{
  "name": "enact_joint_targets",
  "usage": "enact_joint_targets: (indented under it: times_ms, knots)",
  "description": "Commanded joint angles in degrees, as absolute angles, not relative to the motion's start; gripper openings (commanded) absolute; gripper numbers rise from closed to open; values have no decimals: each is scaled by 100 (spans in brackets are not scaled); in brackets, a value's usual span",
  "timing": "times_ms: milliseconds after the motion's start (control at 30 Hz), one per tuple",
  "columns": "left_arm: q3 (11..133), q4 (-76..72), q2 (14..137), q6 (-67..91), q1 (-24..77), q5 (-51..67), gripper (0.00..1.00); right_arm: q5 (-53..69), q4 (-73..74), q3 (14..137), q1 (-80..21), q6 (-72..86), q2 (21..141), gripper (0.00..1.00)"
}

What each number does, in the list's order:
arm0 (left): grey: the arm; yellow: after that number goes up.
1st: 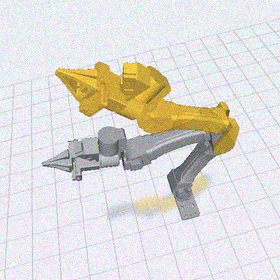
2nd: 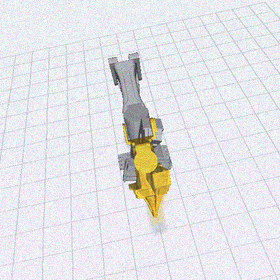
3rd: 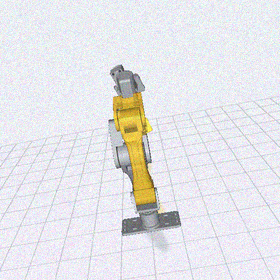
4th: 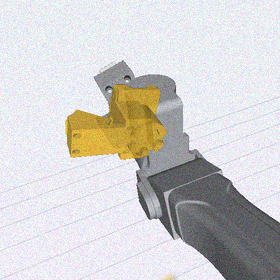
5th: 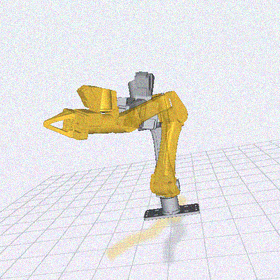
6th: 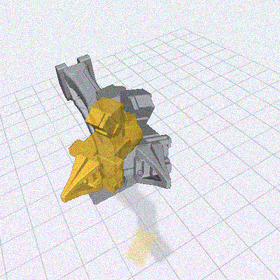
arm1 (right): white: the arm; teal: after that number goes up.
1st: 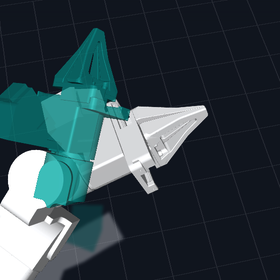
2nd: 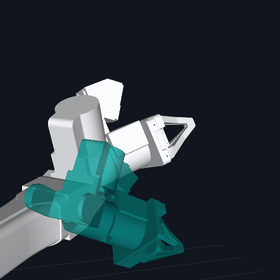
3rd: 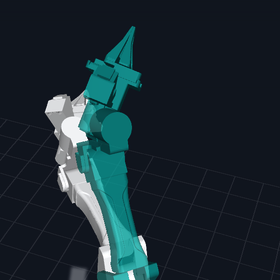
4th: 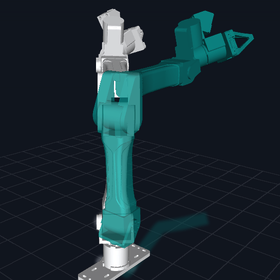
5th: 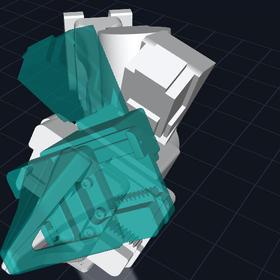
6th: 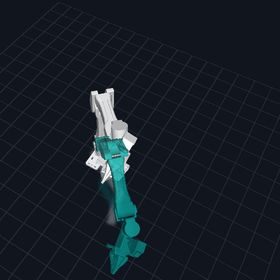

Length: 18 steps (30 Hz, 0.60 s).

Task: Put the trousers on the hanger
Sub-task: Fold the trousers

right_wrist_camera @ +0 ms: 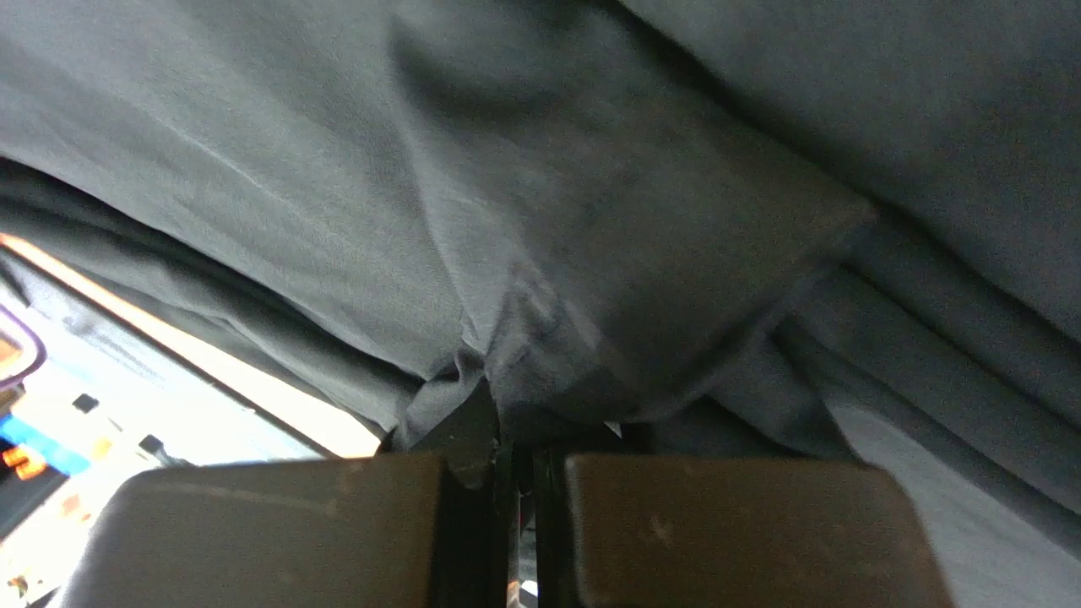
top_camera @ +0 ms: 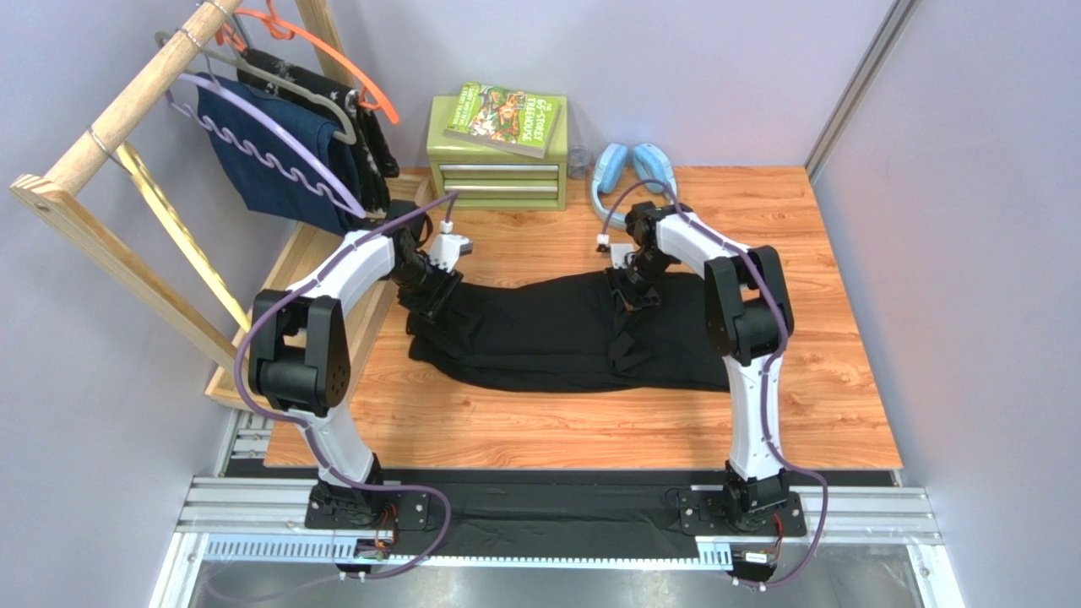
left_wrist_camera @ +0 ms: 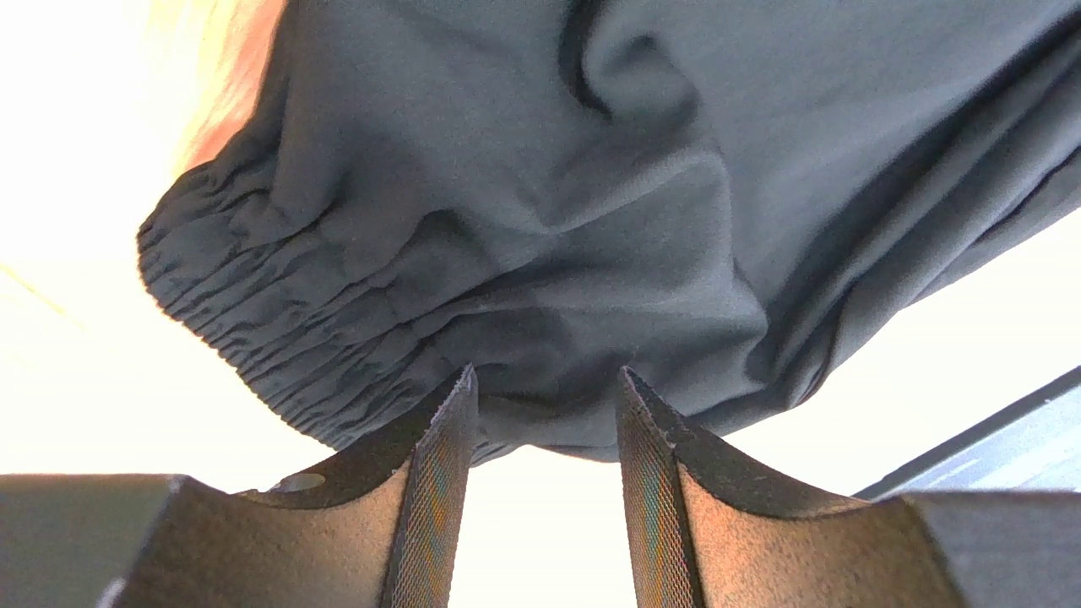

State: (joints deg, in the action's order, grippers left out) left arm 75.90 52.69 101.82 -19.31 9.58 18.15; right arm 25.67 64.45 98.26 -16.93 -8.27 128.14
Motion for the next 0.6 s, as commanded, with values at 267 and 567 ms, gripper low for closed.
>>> enact_joint_targets:
  times_ms: [267,567]
  knots:
    - [7550,4966,9870,-1679,949,2496,51,704,6425,8824,-62,-2258,12270,0]
    - [7585,4834,10020,-1504,1248,2874,50,2046,7285,9421,404,-1979,11769,0]
